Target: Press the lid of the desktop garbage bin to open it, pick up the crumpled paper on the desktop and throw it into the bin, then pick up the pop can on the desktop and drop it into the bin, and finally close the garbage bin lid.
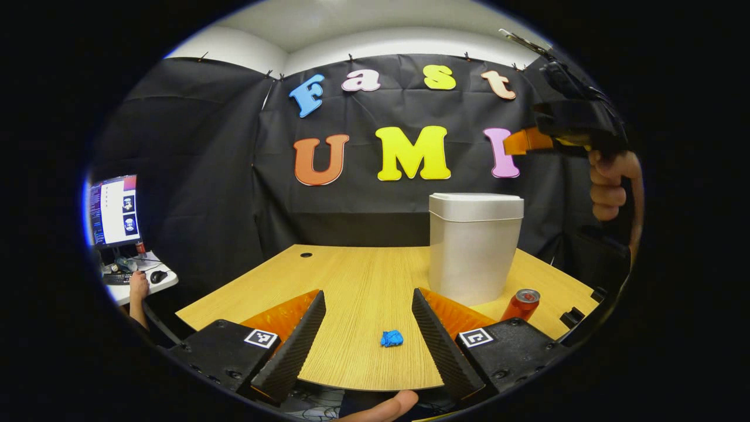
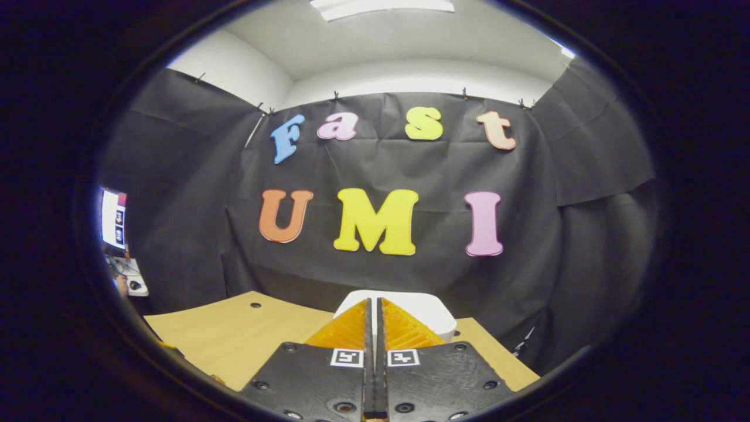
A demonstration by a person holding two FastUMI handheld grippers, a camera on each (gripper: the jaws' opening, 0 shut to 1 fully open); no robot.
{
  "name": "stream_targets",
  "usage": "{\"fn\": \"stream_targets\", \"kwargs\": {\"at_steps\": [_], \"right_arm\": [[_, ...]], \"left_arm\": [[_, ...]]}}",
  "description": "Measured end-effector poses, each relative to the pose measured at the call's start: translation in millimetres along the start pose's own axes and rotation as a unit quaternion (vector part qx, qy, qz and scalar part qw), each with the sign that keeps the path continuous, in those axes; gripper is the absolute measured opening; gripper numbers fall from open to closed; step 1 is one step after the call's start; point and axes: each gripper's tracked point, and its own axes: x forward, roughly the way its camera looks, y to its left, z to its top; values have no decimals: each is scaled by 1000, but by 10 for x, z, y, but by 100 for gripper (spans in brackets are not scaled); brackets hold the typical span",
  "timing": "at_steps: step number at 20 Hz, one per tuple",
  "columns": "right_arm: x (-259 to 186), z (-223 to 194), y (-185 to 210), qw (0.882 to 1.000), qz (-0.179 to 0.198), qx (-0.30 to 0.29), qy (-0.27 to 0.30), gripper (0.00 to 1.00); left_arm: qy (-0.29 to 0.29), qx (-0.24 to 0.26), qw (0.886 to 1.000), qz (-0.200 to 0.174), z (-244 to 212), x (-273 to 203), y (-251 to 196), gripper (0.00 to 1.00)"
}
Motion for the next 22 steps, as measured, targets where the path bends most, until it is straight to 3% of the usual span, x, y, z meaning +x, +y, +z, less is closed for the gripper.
{"fn": "stream_targets", "kwargs": {"at_steps": [3,9,13,22], "right_arm": [[393,2,96,999,19,20,21,0],[1011,-563,21,993,-7,12,116,0],[1120,-949,-66,986,-12,23,163,0],[1075,-1086,-120,986,7,28,165,1]], "left_arm": [[10,-12,1000,5,-52,58,51,96],[21,-7,1000,13,-136,130,92,96],[22,6,1000,15,-171,157,75,96],[26,-15,1000,-3,-208,168,-86,96]]}}
